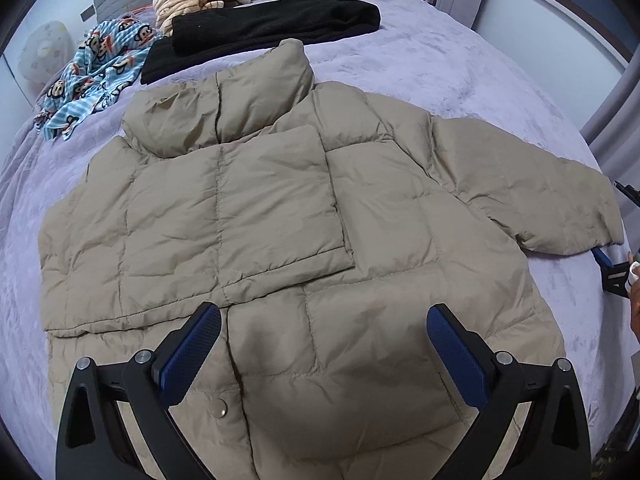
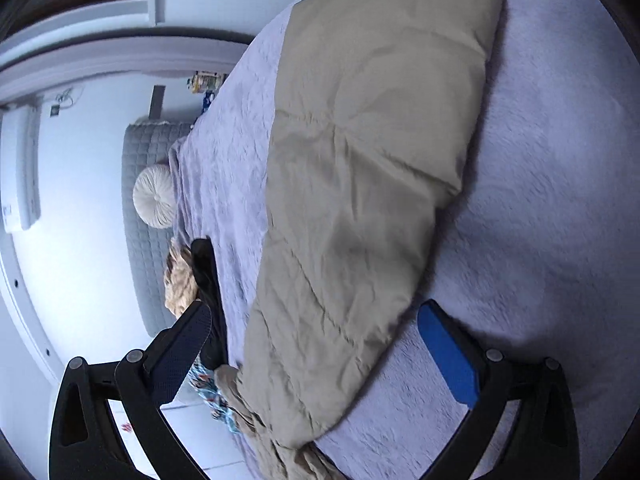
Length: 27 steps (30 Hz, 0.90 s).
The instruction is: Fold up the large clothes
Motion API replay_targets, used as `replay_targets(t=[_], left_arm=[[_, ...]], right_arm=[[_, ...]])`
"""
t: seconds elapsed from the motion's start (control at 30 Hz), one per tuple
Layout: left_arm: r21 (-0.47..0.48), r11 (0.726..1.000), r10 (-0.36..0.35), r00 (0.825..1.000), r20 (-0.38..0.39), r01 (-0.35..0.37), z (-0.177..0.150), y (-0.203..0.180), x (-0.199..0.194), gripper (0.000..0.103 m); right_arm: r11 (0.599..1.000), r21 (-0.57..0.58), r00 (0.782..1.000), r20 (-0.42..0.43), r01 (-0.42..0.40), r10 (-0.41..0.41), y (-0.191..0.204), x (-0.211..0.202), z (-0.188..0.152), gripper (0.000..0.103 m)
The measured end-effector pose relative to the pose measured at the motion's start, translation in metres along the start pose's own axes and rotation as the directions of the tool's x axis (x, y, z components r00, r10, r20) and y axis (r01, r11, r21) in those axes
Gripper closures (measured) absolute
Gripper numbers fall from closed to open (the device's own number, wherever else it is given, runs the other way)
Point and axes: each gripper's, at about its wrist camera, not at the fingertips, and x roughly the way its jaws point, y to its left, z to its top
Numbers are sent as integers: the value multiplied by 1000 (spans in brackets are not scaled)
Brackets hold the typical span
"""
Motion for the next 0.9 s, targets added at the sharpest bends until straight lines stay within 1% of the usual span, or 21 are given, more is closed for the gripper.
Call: replay_targets(t=[0.07, 0.1, 0.13, 0.17, 0.2, 0.23, 0.3, 0.4, 0.53, 0.6, 0.63, 0.7, 0.73, 0.77, 0.8, 0.87, 0.9], left_arm=[[-15, 1000, -5, 1000, 15, 5, 3, 5, -2, 0], [-23, 1000, -7, 1000, 22, 7, 5, 8, -2, 0], [-30, 1000, -6, 1000, 28, 7, 7, 11, -3, 0], [-37, 999, -3, 999, 33, 4, 8, 14, -3, 0], [-44, 999, 3, 999, 36, -1, 10, 18, -3, 0], [-50, 999, 7, 999, 39, -5, 11, 22, -4, 0], [-66, 998, 16, 999, 51, -13, 12, 32, -7, 0], [-102, 994, 34, 997, 68, -27, 14, 53, -12, 0], [-165, 985, 62, 995, 80, -48, 13, 88, -16, 0], [-192, 979, 80, 993, 86, -62, 12, 106, -18, 0], [-202, 977, 93, 991, 92, -73, 12, 115, -20, 0], [-219, 971, 118, 988, 101, -93, 11, 133, -22, 0], [-227, 968, 129, 986, 106, -102, 11, 142, -24, 0], [-236, 965, 139, 984, 110, -110, 10, 151, -26, 0], [-244, 963, 147, 983, 113, -116, 10, 159, -26, 0], [-263, 956, 168, 979, 118, -132, 8, 178, -29, 0], [-274, 951, 181, 976, 119, -143, 6, 189, -29, 0]], right_arm=[[998, 44, 999, 8, -40, 40, -2, 7, 8, 0], [996, 61, 998, 4, -70, 69, -3, 11, 12, 3], [992, 82, 995, -8, -101, 102, -3, 15, 14, 16], [988, 107, 993, -23, -116, 119, -5, 20, 17, 33], [984, 132, 992, -39, -117, 123, -8, 25, 19, 70], [982, 148, 991, -52, -116, 125, -9, 30, 19, 88], [986, 125, 992, -50, -109, 116, -3, 34, 15, 95], [988, 44, 985, -85, -147, 150, 24, 39, 3, 95], [974, -99, 968, -168, -205, 186, 85, 52, -26, 95], [954, -188, 956, -226, -231, 187, 123, 63, -51, 95], [938, -246, 949, -262, -243, 177, 144, 71, -68, 95], [894, -362, 935, -323, -264, 145, 180, 86, -106, 95], [859, -432, 928, -352, -274, 119, 200, 95, -130, 95], [815, -508, 923, -374, -280, 84, 218, 104, -155, 95], [766, -578, 922, -385, -280, 46, 232, 113, -180, 95], [627, -733, 921, -384, -263, -61, 256, 135, -242, 95], [571, -777, 917, -386, -264, -102, 260, 144, -269, 95]])
